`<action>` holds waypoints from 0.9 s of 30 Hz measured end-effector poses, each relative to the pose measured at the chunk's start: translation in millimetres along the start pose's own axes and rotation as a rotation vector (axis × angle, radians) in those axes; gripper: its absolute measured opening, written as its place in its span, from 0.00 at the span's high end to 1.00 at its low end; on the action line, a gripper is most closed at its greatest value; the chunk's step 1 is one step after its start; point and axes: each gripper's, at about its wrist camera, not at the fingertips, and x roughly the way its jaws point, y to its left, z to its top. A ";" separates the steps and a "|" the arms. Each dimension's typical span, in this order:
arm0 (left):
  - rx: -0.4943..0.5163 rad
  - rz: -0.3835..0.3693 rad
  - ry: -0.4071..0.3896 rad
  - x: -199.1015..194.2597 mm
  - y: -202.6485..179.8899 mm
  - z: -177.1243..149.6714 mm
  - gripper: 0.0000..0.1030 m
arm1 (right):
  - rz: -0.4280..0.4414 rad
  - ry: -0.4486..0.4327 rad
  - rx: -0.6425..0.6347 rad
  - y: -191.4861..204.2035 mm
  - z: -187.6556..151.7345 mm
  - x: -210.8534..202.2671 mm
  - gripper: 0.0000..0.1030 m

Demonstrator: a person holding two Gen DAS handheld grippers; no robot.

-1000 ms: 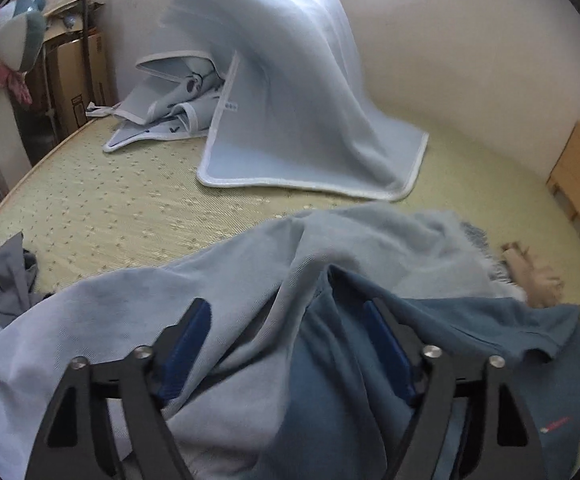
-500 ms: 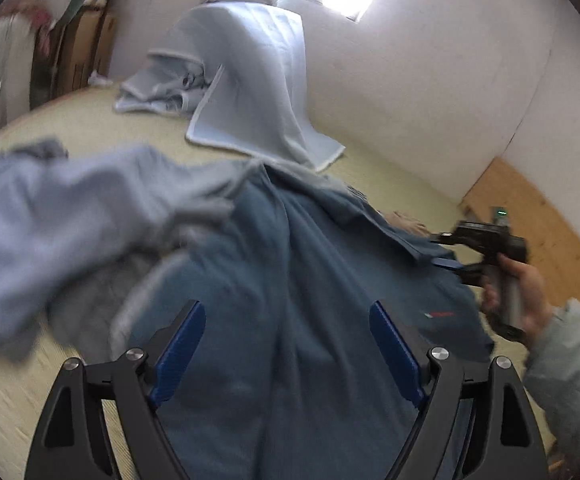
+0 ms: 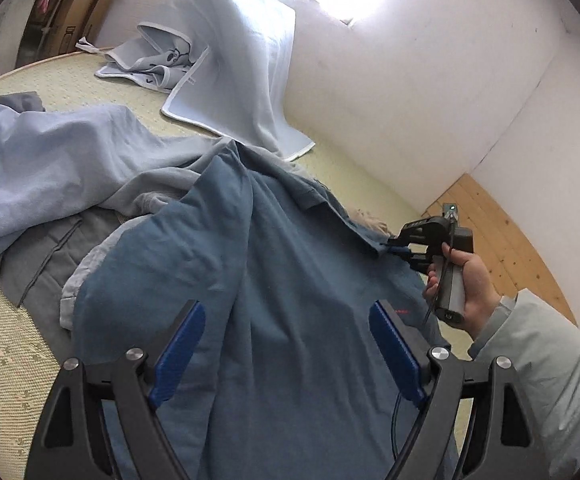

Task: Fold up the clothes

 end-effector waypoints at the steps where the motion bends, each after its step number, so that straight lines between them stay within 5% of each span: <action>1: -0.002 -0.002 -0.001 -0.9 0.5 1.3 0.15 | 0.010 -0.012 0.001 1.6 3.0 -4.4 0.93; 11: 0.002 -0.008 0.009 -6.1 4.9 7.5 0.15 | 0.105 -0.112 -0.011 40.4 69.5 -1.8 0.88; 13: 0.015 -0.010 0.015 -6.3 2.8 7.1 0.15 | 0.107 -0.049 0.009 38.1 77.9 18.7 0.57; 14: 0.021 -0.011 0.017 -6.3 1.7 6.9 0.15 | 0.108 -0.026 0.013 35.5 78.6 25.2 0.51; 18: 0.030 -0.022 0.027 -4.6 -0.6 5.0 0.15 | 0.073 -0.005 -0.030 33.3 70.5 35.1 0.48; 23: 0.025 -0.024 0.029 -4.7 -1.1 4.8 0.15 | 0.042 -0.046 -0.246 66.0 46.6 13.8 0.45; 27: 0.013 -0.026 0.026 -6.7 0.4 5.5 0.15 | 0.052 -0.046 -0.565 125.9 8.1 -6.0 0.45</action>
